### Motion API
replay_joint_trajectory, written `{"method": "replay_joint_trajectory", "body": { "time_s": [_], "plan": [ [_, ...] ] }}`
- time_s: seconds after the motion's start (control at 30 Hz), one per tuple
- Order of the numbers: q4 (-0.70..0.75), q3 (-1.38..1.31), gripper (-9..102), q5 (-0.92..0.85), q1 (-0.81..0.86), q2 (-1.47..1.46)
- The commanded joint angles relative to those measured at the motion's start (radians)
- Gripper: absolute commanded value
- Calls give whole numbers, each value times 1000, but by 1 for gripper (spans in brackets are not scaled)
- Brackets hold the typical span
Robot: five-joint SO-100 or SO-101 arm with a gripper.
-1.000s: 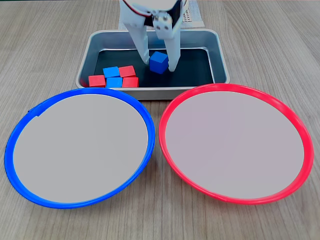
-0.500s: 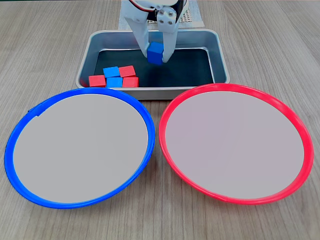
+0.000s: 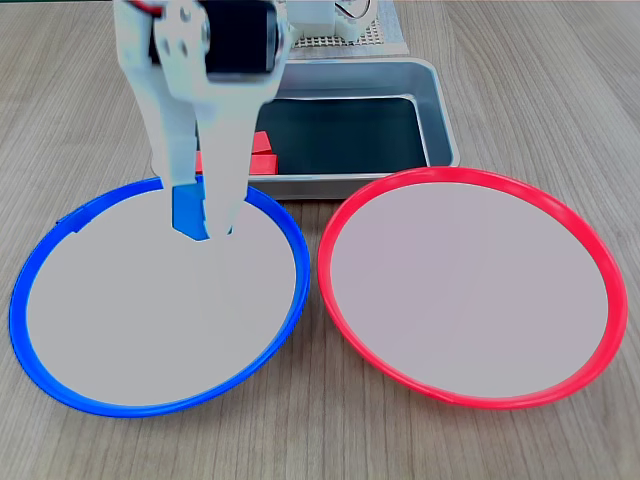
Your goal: Move six blocks tray to matching dishes
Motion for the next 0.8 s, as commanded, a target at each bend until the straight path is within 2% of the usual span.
{"method": "replay_joint_trajectory", "body": {
  "time_s": [0.0, 0.13, 0.2, 0.23, 0.27, 0.33, 0.43, 0.57, 0.77],
  "plan": [
    [-18, -49, 19, -66, 21, -15],
    [-8, -43, 17, -69, 17, -2],
    [49, -31, 3, -78, 12, 41],
    [129, -31, 0, -94, 12, 74],
    [302, -26, 0, -135, 15, 141],
    [479, 5, 0, -207, 28, 216],
    [607, 137, 0, -291, 49, 337],
    [563, 420, 9, -360, 80, 494],
    [370, 670, 15, -279, 40, 572]
  ]
}}
